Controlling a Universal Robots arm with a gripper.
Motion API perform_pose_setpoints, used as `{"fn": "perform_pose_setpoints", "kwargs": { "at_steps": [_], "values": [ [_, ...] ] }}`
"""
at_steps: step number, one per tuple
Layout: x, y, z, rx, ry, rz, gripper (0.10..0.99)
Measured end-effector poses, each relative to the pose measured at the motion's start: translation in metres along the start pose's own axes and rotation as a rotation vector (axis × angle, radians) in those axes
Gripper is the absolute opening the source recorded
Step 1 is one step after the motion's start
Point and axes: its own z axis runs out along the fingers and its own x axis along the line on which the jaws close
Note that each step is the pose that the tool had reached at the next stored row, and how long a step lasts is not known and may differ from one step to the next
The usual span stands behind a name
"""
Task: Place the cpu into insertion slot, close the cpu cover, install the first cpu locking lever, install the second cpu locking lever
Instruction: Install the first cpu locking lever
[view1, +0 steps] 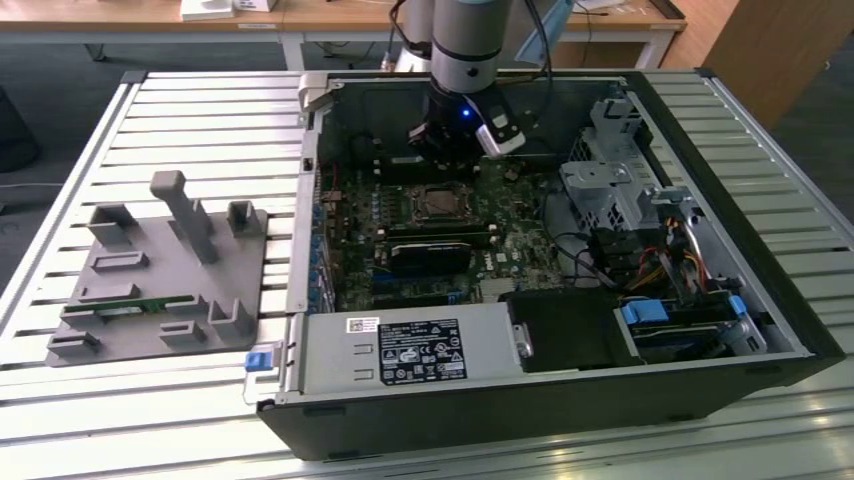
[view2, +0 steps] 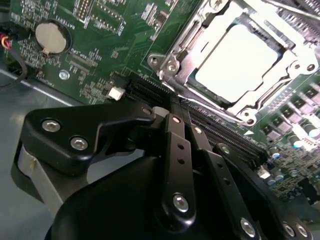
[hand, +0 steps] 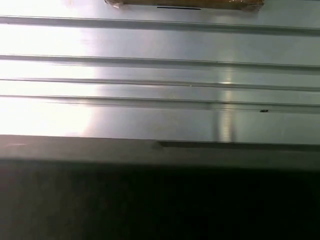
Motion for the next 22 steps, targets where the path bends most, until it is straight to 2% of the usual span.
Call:
{"fn": "perform_pose_setpoints", "kwargs": {
  "at_steps": [2, 3, 8, 22],
  "values": [
    [-0.0001, 0.0001, 0.0002, -0.011, -0.0004, 0.000, 0.106],
    [0.0000, 0.0001, 0.0001, -0.014, -0.0004, 0.000, 0.106],
    [-0.0001, 0.0001, -0.0006, -0.015, -0.0009, 0.000, 0.106],
    [0.0011, 0.0027, -0.0263, -0.016, -0.0003, 0.000, 0.106]
  ]
}}
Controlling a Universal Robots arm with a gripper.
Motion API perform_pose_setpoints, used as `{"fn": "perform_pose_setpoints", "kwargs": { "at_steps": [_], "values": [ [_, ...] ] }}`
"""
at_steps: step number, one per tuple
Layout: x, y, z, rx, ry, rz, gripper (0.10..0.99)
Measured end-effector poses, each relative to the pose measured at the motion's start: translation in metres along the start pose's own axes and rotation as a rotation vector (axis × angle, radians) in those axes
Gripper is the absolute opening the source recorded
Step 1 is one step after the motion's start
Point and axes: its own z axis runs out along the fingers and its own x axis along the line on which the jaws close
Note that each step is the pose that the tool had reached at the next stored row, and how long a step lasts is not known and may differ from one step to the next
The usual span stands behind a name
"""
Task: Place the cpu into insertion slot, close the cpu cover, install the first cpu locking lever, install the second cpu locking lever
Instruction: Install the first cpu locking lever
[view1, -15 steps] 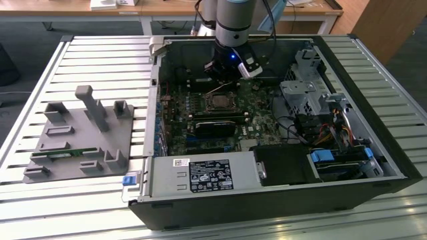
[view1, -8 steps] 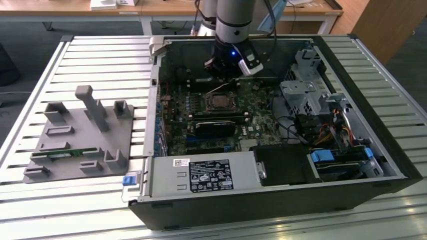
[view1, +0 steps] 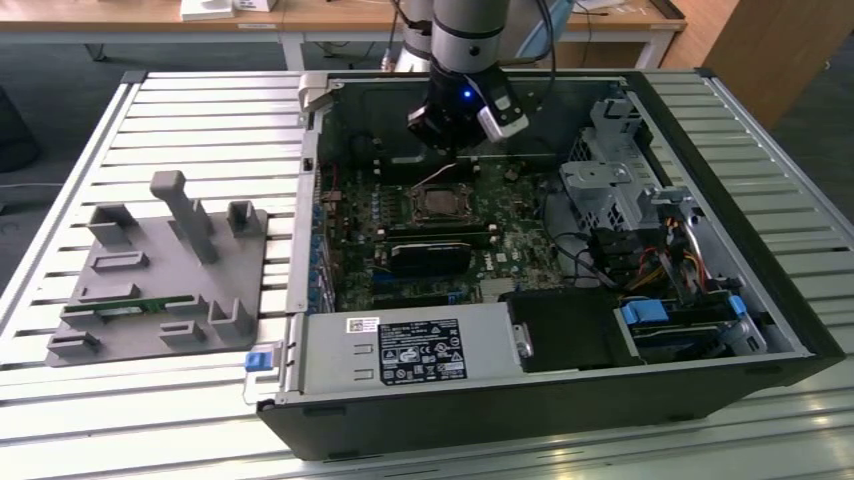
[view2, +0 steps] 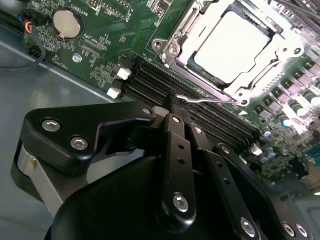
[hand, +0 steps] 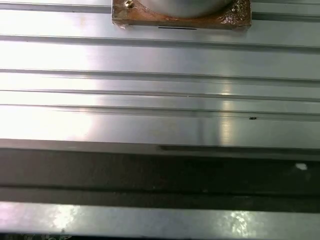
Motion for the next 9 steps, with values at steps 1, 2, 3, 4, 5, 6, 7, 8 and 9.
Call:
{"fn": "perform_pose_setpoints", "kwargs": {
  "at_steps": [1, 2, 3, 4, 5, 6, 7, 8, 9],
  "values": [
    [0.0003, 0.0002, -0.0011, 0.000, 0.0000, 0.000, 0.106],
    [0.0007, 0.0002, -0.0017, 0.000, 0.0000, 0.000, 0.106],
    [0.0012, 0.0003, -0.0017, 0.000, -0.0001, 0.000, 0.106],
    [0.0014, 0.0003, -0.0017, 0.000, -0.0002, 0.000, 0.106],
    [0.0015, 0.0003, -0.0017, 0.000, -0.0002, 0.000, 0.106],
    [0.0015, 0.0003, -0.0018, 0.000, 0.0000, 0.000, 0.106],
    [0.0016, 0.0002, -0.0016, 0.000, 0.0000, 0.000, 0.106],
    [0.0016, 0.0002, -0.0014, 0.000, 0.0000, 0.000, 0.106],
    [0.0018, 0.0001, -0.0012, -0.002, 0.0000, 0.000, 0.106]
  ]
}}
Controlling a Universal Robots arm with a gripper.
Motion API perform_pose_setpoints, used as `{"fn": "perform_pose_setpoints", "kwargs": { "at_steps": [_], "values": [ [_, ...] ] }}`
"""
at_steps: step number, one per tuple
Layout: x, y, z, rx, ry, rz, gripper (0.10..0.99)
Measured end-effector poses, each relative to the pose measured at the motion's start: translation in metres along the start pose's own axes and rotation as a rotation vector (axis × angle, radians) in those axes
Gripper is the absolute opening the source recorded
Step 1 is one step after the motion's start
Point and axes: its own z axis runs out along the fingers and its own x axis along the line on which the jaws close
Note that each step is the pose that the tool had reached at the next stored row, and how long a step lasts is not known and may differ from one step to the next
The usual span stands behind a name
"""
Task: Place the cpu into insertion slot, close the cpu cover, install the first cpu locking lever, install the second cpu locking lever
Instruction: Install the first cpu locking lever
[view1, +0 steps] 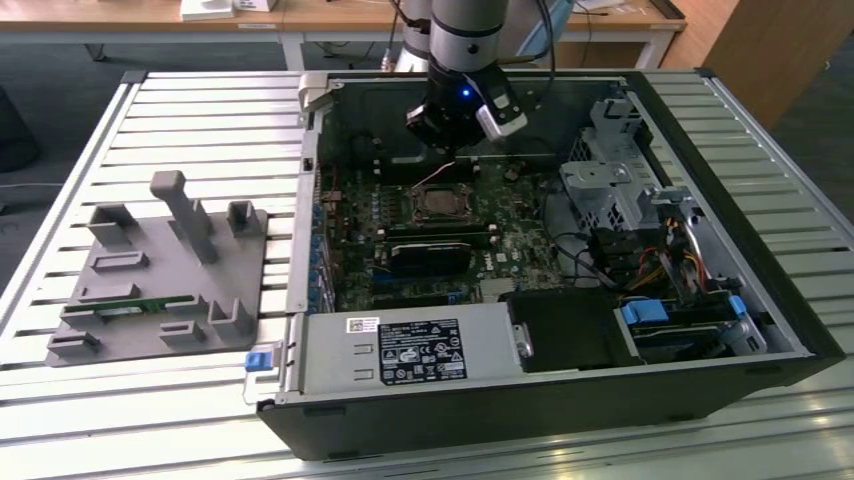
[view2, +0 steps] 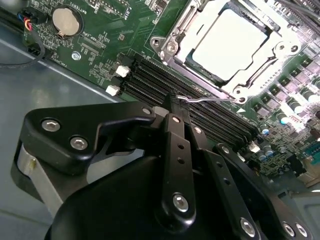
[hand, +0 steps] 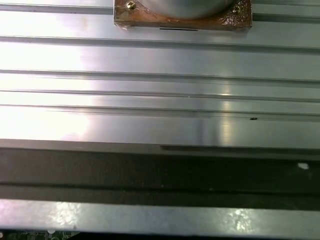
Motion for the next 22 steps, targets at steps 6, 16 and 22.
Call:
{"fn": "perform_pose_setpoints", "kwargs": {
  "at_steps": [6, 16, 22],
  "values": [
    [0.0043, 0.0001, 0.0010, -0.003, 0.0000, 0.000, 0.106],
    [0.0107, 0.0009, -0.0050, -0.004, -0.0001, 0.000, 0.106],
    [0.0114, 0.0011, -0.0055, -0.014, -0.0003, 0.000, 0.106]
  ]
}}
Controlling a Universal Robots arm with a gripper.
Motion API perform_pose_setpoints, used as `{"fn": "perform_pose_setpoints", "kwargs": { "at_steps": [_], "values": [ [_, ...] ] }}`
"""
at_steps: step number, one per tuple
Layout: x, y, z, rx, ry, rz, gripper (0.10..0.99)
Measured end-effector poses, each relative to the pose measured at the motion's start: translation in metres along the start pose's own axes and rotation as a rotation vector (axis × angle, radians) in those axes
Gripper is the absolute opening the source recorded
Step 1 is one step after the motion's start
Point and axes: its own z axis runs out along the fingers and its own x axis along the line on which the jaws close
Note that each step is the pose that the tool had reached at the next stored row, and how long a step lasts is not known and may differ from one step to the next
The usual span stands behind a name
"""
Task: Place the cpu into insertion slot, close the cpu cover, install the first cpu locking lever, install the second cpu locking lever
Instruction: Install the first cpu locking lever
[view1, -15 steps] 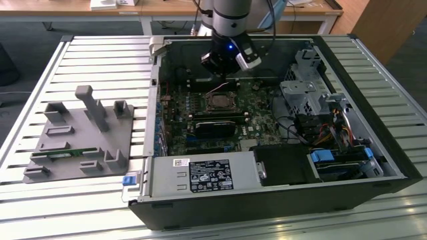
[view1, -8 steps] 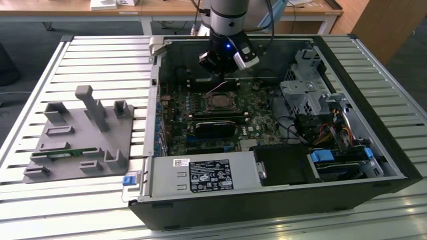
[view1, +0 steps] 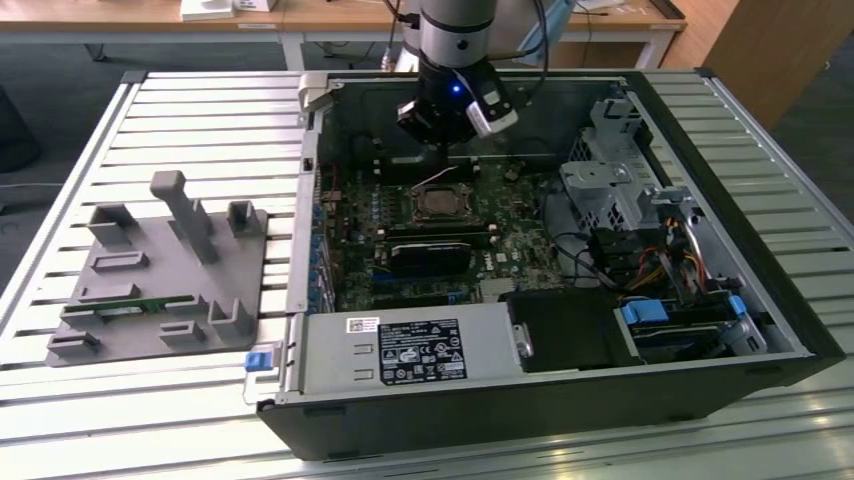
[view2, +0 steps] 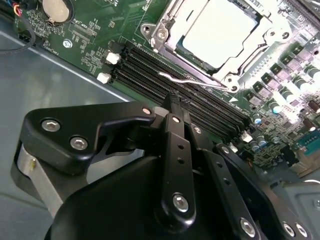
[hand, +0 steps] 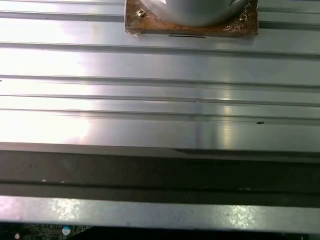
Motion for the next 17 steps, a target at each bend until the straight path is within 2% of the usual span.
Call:
{"fn": "perform_pose_setpoints", "kwargs": {
  "at_steps": [3, 8, 13, 17],
  "values": [
    [0.0021, 0.0000, -0.0002, 0.000, 0.0001, 0.000, 0.106],
    [0.0025, -0.0019, -0.0007, 0.013, 0.0003, 0.000, 0.106],
    [0.0025, -0.0079, -0.0014, 0.015, 0.0003, 0.000, 0.106],
    [0.0025, -0.0094, -0.0011, 0.015, 0.0002, 0.000, 0.106]
  ]
}}
